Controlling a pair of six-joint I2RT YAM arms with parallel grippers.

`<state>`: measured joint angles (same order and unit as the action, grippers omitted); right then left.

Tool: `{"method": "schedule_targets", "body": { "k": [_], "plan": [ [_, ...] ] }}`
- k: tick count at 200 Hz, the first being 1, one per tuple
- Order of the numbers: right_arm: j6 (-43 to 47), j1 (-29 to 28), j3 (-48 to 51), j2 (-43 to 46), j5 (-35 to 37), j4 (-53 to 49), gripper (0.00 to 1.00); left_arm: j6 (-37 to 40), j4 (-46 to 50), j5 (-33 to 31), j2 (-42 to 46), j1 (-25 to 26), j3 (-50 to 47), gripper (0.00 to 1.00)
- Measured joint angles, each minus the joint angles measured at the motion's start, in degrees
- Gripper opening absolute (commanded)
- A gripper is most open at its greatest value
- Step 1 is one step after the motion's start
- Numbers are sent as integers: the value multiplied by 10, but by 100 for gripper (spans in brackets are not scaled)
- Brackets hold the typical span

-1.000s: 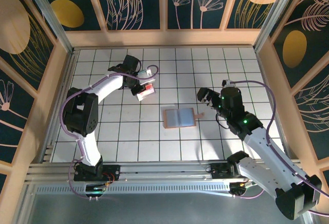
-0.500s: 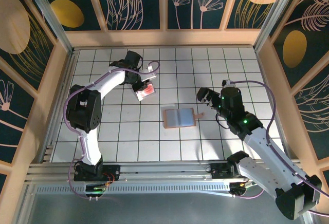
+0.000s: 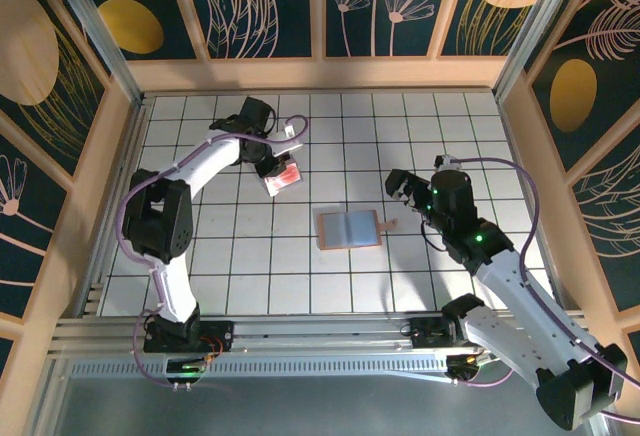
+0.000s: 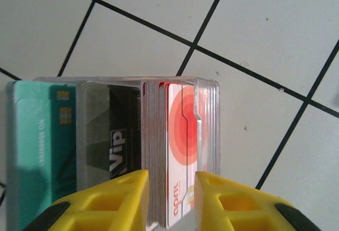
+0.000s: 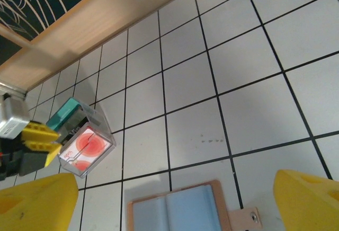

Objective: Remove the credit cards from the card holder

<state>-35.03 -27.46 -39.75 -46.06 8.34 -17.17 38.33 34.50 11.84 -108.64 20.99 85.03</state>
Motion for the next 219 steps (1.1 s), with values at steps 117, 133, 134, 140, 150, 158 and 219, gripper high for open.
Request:
{"method": "schedule_targets", "body": {
  "k": [117,133,134,140,150,158,219],
  "plan": [
    [2,0,0,13,43,-24,99,-93,-121,-14,189,0,-140,95],
    [2,0,0,14,45,-24,99,-102,-127,-18,198,0,-161,99],
    [2,0,0,14,45,-24,99,-104,-128,-19,200,0,-163,99],
    [2,0,0,14,47,-24,99,-105,-132,-19,205,0,-172,99],
    [2,0,0,14,50,-24,99,-109,-137,-21,216,0,-186,99],
    [2,0,0,14,52,-24,99,-114,-142,-21,225,0,-194,99],
    [7,0,0,26,58,-24,99,-169,-199,-51,285,0,-242,99]
  ]
}}
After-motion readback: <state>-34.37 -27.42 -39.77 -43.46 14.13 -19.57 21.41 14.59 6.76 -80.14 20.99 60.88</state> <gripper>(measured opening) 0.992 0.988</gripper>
